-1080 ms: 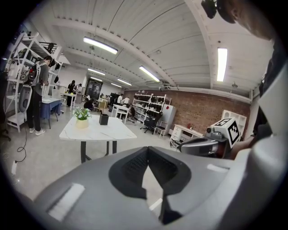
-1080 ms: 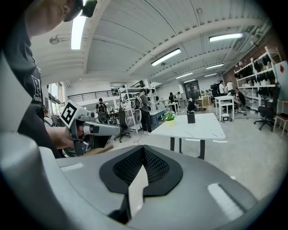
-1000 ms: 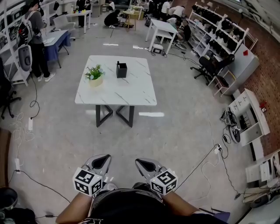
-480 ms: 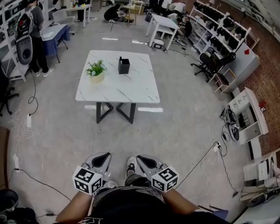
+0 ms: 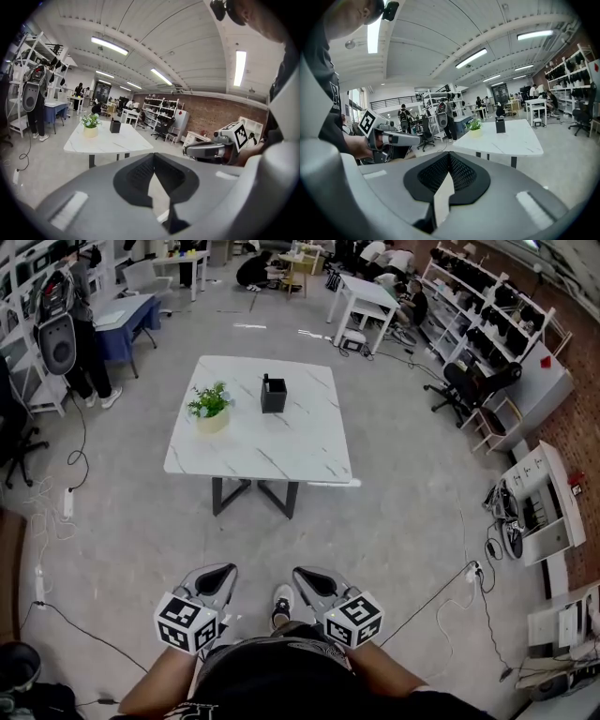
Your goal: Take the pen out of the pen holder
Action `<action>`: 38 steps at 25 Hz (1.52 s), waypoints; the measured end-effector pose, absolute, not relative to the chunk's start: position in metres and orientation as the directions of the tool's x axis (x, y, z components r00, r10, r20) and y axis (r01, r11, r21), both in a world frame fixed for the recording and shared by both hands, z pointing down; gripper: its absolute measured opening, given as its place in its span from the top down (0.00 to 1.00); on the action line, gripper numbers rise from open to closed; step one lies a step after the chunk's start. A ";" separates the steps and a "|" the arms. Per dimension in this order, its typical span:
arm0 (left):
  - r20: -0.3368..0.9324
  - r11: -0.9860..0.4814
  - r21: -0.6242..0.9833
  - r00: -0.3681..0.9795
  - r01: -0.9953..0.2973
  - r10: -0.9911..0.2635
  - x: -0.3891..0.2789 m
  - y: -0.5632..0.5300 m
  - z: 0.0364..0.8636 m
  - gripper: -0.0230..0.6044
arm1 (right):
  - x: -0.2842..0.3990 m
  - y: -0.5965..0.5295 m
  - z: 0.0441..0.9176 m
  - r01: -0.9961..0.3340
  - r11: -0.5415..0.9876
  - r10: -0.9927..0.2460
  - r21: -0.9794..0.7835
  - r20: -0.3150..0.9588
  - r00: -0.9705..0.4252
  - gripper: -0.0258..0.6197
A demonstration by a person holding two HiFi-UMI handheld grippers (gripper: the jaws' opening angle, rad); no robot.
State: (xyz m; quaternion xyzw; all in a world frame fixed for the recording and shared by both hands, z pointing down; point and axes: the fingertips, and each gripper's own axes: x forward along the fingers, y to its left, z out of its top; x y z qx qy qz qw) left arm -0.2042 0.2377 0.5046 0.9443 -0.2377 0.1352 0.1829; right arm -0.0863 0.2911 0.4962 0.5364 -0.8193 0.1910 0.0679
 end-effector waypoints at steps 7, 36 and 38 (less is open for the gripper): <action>0.346 -0.812 0.275 0.841 -0.515 -0.416 -0.156 0.185 0.502 0.87 | -0.040 0.236 0.495 -0.894 0.371 -0.847 -0.250 0.305 -0.436 0.96; 0.393 -0.779 0.243 0.793 -0.578 -0.466 -0.026 0.091 0.501 0.87 | 0.091 0.135 0.506 -0.849 0.432 -0.801 -0.303 0.304 -0.516 0.96; 0.395 -0.774 0.245 0.789 -0.584 -0.471 -0.028 0.089 0.501 0.87 | 0.089 0.133 0.509 -0.845 0.436 -0.795 -0.311 0.306 -0.523 0.96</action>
